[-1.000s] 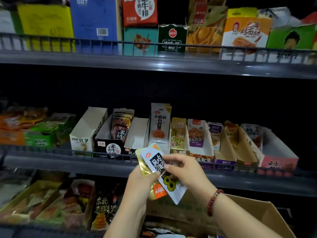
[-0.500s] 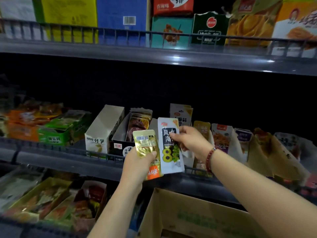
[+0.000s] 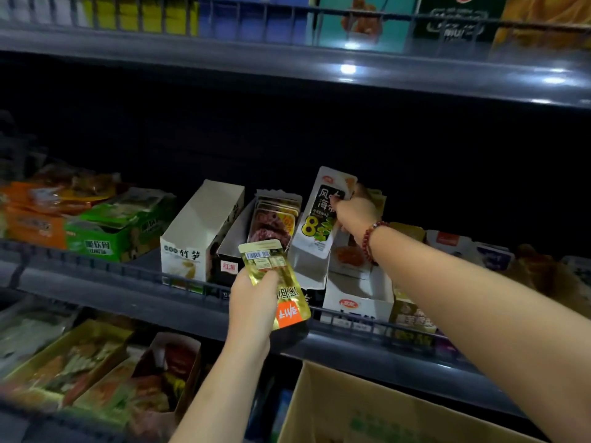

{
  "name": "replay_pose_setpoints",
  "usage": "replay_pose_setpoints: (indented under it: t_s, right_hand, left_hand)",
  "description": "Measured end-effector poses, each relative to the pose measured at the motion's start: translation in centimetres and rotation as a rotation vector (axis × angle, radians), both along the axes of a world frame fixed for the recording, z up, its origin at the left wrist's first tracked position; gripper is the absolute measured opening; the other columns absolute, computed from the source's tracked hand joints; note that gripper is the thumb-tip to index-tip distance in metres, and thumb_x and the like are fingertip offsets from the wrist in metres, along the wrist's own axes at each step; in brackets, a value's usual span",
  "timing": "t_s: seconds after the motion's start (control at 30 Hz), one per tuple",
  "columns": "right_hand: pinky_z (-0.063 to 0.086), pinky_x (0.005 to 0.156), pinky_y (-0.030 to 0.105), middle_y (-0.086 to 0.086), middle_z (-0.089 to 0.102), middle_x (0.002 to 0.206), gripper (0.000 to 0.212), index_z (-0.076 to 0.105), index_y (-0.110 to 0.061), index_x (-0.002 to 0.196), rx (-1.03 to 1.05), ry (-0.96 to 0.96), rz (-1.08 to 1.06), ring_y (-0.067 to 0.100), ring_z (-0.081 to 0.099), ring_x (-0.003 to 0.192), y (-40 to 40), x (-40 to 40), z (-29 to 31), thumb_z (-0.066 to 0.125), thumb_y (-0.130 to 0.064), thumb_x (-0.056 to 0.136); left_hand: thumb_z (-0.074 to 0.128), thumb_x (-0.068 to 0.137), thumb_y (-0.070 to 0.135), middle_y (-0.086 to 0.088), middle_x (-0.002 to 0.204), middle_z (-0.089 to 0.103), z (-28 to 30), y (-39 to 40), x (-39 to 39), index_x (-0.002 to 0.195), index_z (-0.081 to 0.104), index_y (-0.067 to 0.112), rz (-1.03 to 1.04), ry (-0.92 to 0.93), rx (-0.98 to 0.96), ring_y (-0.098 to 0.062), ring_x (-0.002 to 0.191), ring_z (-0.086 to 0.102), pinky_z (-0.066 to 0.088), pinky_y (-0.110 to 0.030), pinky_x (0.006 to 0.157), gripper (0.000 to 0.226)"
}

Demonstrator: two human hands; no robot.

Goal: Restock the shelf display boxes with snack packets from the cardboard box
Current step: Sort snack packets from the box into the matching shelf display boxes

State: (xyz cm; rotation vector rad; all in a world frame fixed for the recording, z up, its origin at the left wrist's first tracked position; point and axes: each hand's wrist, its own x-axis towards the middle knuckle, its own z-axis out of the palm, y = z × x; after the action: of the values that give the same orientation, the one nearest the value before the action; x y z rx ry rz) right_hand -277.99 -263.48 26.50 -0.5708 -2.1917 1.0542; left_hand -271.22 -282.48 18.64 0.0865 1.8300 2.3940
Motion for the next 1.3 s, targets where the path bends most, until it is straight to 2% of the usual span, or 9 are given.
replay_pose_setpoints:
  t_s: [0.1, 0.17, 0.27, 0.33, 0.53, 0.87, 1.0, 1.17, 1.3]
  right_hand:
    - [0.040, 0.036, 0.019, 0.005, 0.054, 0.135, 0.054, 0.031, -0.022, 0.143, 0.073, -0.069, 0.016, 0.012, 0.057, 0.056, 0.2, -1.5, 0.5, 0.052, -0.019, 0.094]
    - [0.042, 0.041, 0.021, 0.000, 0.045, 0.143, 0.052, 0.035, -0.018, 0.142, 0.105, -0.131, 0.028, 0.016, 0.062, 0.062, 0.3, -2.2, 0.5, 0.052, -0.014, 0.092]
    - [0.044, 0.059, 0.025, 0.007, 0.060, 0.121, 0.030, 0.055, -0.013, 0.119, 0.215, -0.255, 0.005, 0.021, 0.061, 0.082, 0.6, -2.9, 0.1, 0.057, -0.022, 0.091]
    - [0.043, 0.064, 0.024, 0.006, 0.065, 0.105, 0.017, 0.064, -0.015, 0.101, 0.278, -0.301, -0.004, 0.018, 0.058, 0.080, 1.1, -3.2, -0.2, 0.060, -0.028, 0.090]
    - [0.042, 0.081, 0.022, 0.005, 0.067, 0.115, 0.018, 0.071, -0.017, 0.104, 0.283, -0.216, -0.024, 0.020, 0.060, 0.105, 2.8, -3.3, -0.8, 0.063, -0.024, 0.090]
    - [0.041, 0.103, 0.027, 0.005, 0.056, 0.136, 0.037, 0.059, -0.015, 0.129, 0.251, -0.144, 0.029, 0.022, 0.054, 0.122, 3.1, -3.8, -1.9, 0.059, -0.023, 0.093]
    - [0.044, 0.094, 0.026, 0.001, 0.056, 0.133, 0.041, 0.055, -0.020, 0.131, 0.237, -0.116, 0.017, 0.020, 0.055, 0.117, 2.4, -2.1, -1.7, 0.060, -0.029, 0.092]
    - [0.045, 0.070, 0.021, -0.010, 0.059, 0.094, 0.015, 0.067, -0.023, 0.103, 0.113, 0.013, 0.141, 0.014, 0.060, 0.099, 0.1, 3.7, -1.9, 0.063, -0.029, 0.091]
    - [0.041, 0.056, 0.014, -0.013, 0.062, 0.086, 0.017, 0.068, -0.025, 0.098, -0.065, -0.128, 0.274, 0.002, 0.054, 0.069, -1.5, 9.6, -1.6, 0.056, -0.037, 0.094]
  left_hand:
    - [0.052, 0.094, 0.009, -0.006, 0.090, 0.069, -0.1, 0.4, -0.4, 0.107, 0.062, 0.015, -0.003, 0.020, -0.015, -0.020, 0.075, 0.067, 0.046, -0.025, 0.054, 0.017]
    - [0.053, 0.094, 0.010, -0.006, 0.092, 0.069, -0.4, 0.6, -0.6, 0.105, 0.062, 0.017, -0.008, 0.019, -0.021, -0.019, 0.076, 0.068, 0.046, -0.025, 0.055, 0.016]
    - [0.055, 0.092, 0.011, -0.009, 0.103, 0.067, -1.0, 1.0, -0.7, 0.104, 0.060, 0.018, -0.010, 0.005, -0.023, -0.023, 0.085, 0.068, 0.051, -0.030, 0.061, 0.014]
    - [0.054, 0.092, 0.009, -0.008, 0.099, 0.066, -1.2, 1.1, -0.6, 0.092, 0.058, 0.022, -0.013, 0.005, -0.020, -0.024, 0.084, 0.067, 0.054, -0.032, 0.066, 0.013]
    - [0.053, 0.093, 0.005, 0.003, 0.081, 0.062, -1.2, 1.4, -0.3, 0.086, 0.056, 0.023, -0.038, 0.010, 0.014, -0.018, 0.076, 0.065, 0.050, -0.029, 0.063, 0.020]
    - [0.054, 0.093, 0.007, -0.005, 0.093, 0.071, -1.7, 1.8, -0.2, 0.100, 0.063, 0.020, -0.079, -0.014, 0.021, -0.022, 0.082, 0.070, 0.050, -0.027, 0.061, 0.017]
    - [0.053, 0.094, 0.006, -0.006, 0.096, 0.072, -1.7, 1.8, 0.1, 0.107, 0.063, 0.018, -0.094, -0.023, 0.038, -0.021, 0.081, 0.070, 0.051, -0.026, 0.057, 0.020]
    - [0.060, 0.093, 0.007, -0.005, 0.098, 0.074, -1.0, 1.6, 1.2, 0.107, 0.064, 0.015, -0.127, 0.003, 0.013, -0.021, 0.085, 0.071, 0.057, -0.036, 0.072, 0.017]
    - [0.065, 0.090, 0.009, -0.002, 0.095, 0.075, 0.4, 1.6, 3.0, 0.104, 0.064, 0.017, -0.173, 0.054, -0.011, -0.019, 0.084, 0.073, 0.058, -0.038, 0.074, 0.016]
